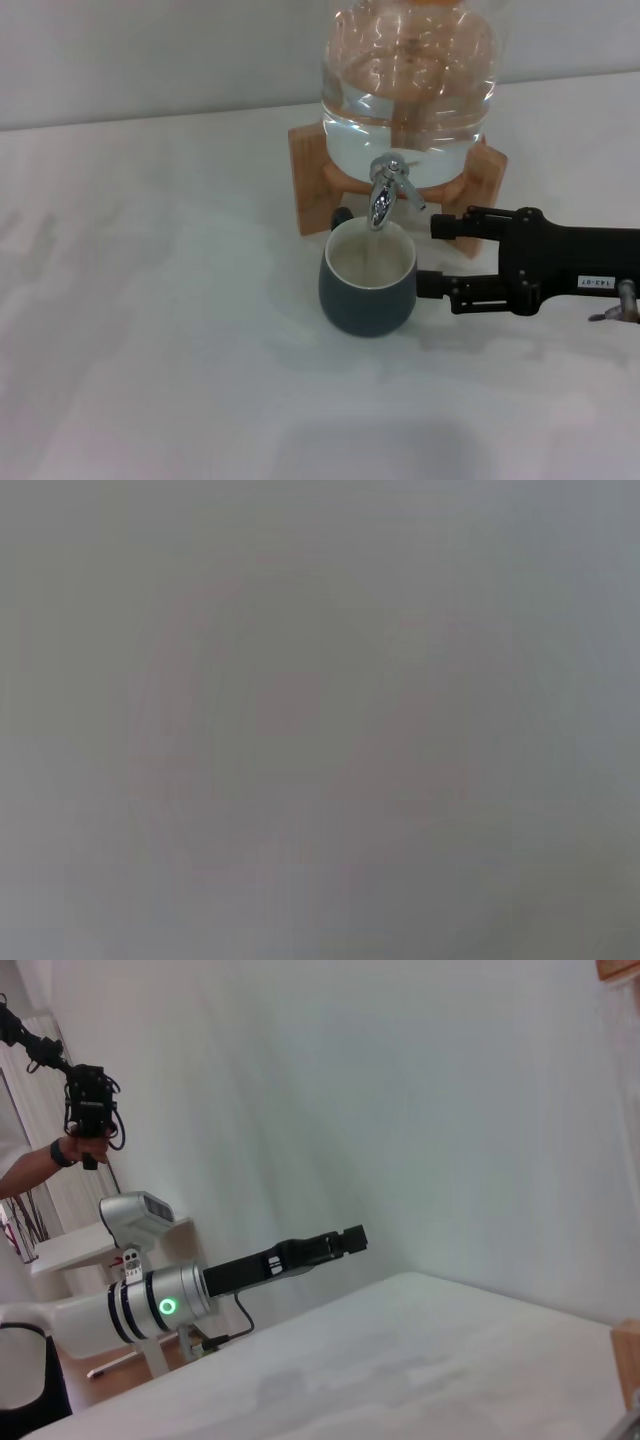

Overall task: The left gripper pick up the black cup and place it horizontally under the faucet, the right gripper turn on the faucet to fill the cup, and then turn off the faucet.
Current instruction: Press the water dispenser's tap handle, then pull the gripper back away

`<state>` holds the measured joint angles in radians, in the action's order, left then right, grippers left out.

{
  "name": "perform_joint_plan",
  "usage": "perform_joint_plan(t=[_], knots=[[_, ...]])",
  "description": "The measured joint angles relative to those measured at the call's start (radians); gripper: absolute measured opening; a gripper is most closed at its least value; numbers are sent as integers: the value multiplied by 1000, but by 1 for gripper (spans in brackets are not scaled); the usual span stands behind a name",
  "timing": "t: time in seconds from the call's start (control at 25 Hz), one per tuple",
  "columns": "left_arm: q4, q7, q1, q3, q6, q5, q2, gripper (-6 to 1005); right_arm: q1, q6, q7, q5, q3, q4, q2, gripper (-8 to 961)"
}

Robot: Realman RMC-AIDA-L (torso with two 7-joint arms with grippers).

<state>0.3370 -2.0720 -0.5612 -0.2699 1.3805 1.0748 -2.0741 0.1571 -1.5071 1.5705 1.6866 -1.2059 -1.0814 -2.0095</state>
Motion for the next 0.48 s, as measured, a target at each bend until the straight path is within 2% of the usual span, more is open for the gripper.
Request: perform_joint_plan(t=[0.48], knots=[[3,1,14,1,-37,7,-3,515,0,-56,7,88,-35,3,0,854]])
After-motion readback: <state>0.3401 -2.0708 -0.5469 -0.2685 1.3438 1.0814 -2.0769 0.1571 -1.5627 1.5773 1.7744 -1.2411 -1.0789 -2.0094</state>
